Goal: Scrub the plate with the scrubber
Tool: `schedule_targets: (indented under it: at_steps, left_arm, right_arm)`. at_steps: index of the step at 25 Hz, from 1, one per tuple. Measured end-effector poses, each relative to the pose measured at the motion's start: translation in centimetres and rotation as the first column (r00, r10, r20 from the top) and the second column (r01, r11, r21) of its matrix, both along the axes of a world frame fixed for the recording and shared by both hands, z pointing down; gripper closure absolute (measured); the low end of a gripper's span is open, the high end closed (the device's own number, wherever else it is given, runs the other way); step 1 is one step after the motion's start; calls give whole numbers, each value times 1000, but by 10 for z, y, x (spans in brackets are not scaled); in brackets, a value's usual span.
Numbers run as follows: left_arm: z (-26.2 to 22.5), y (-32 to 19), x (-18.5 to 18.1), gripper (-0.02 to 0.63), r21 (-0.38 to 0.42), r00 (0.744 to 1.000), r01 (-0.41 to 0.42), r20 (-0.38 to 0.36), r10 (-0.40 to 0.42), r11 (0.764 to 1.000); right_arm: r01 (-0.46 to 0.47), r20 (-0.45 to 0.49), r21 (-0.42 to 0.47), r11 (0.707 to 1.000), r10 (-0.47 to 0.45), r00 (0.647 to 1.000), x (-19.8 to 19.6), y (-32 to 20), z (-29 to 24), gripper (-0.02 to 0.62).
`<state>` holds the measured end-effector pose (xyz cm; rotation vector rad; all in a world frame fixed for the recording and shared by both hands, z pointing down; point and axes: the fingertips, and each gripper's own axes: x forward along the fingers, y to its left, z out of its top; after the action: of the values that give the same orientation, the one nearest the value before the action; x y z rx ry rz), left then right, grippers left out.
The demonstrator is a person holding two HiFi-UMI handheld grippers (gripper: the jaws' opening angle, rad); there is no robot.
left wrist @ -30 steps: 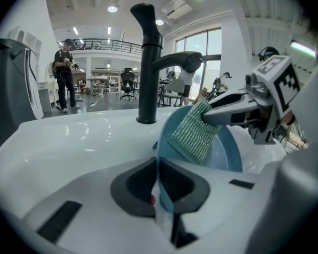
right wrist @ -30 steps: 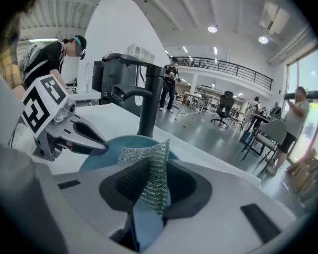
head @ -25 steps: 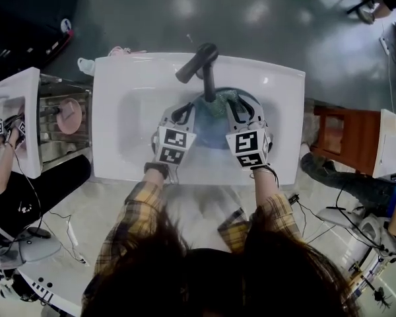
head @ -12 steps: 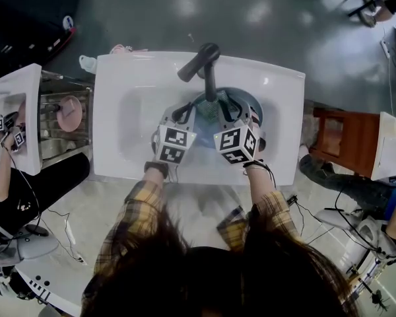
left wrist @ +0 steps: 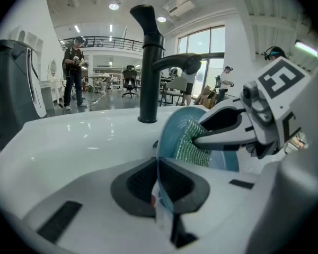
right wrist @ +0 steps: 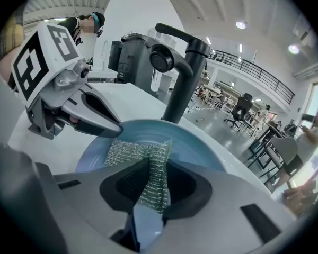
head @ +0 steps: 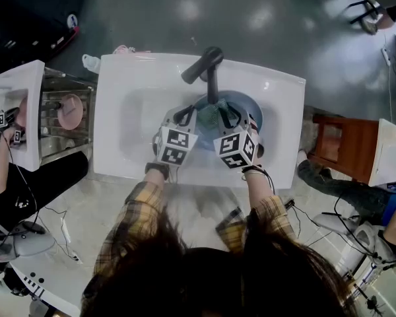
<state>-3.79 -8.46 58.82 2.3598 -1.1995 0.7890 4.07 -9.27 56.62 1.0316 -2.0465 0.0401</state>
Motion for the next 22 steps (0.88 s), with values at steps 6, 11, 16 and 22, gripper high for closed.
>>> schedule_targets:
  at_steps: [6,11,16,22]
  left_arm:
    - [-1,-1,-1,580,-5,1000,10,8,-10,1000]
    - [-4,-1,0,580,-3,1000,7,19,-7,1000]
    - [-3,-1,1,580,-8,999,11,33,-11,1000]
    - [-2,1,-1,580,-13,999,8,41,-8,1000]
  right_arm:
    - [31,-14,-22,999,-32,999,-4,5,4,502]
    - [44,-23,-52,998,-45,999,-5,17,12,502]
    - [56,-45,-126,991,-62,997,1,34,25,500]
    - [46,-81,-194,980,-63,995,17,55,41,495]
